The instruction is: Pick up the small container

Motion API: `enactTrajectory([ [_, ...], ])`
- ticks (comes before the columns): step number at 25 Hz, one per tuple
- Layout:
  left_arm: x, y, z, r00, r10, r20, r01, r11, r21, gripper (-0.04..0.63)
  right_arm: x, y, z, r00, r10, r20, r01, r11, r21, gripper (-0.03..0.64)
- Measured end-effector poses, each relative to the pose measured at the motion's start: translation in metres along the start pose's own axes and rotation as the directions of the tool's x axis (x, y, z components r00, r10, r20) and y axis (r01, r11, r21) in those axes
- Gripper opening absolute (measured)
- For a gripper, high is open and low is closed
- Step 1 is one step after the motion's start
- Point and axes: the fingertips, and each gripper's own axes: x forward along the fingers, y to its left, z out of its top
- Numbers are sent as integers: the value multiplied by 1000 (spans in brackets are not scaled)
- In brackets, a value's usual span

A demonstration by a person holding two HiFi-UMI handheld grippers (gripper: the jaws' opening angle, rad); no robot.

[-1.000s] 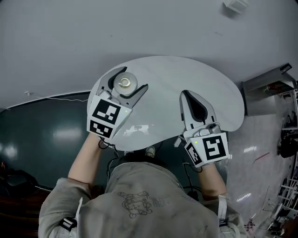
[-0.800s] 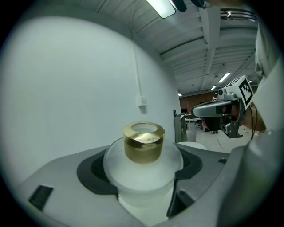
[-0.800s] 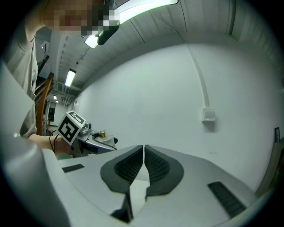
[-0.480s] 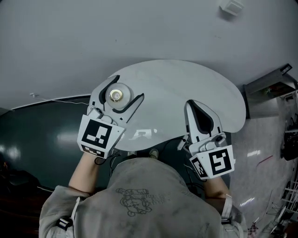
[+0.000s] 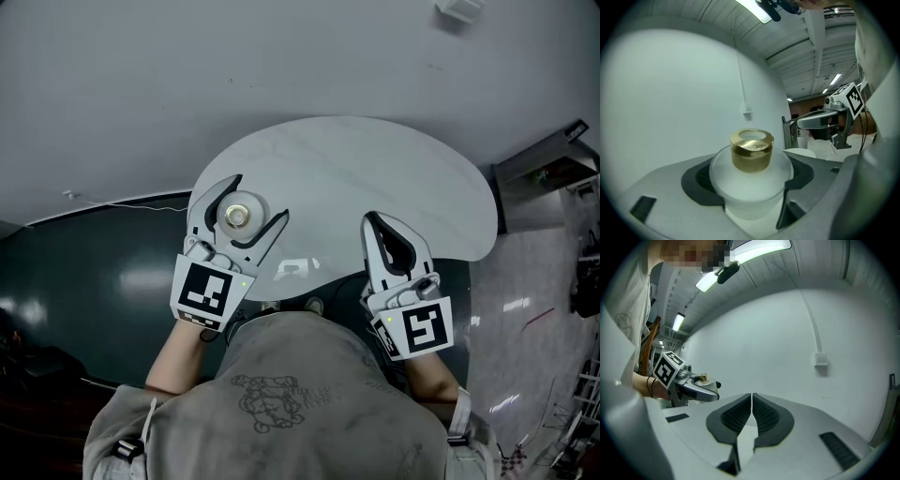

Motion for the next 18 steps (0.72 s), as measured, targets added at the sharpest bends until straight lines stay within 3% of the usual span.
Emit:
enactTrajectory([
  [6, -4, -15, -22, 999, -35, -36, 34, 999, -20, 344, -1, 8, -20, 999, 11, -44, -12, 1000, -16, 34],
  [18, -10, -13, -30, 998, -28, -60, 25, 999, -35, 344, -1, 11, -24, 998, 34, -48, -31, 998, 51, 34],
])
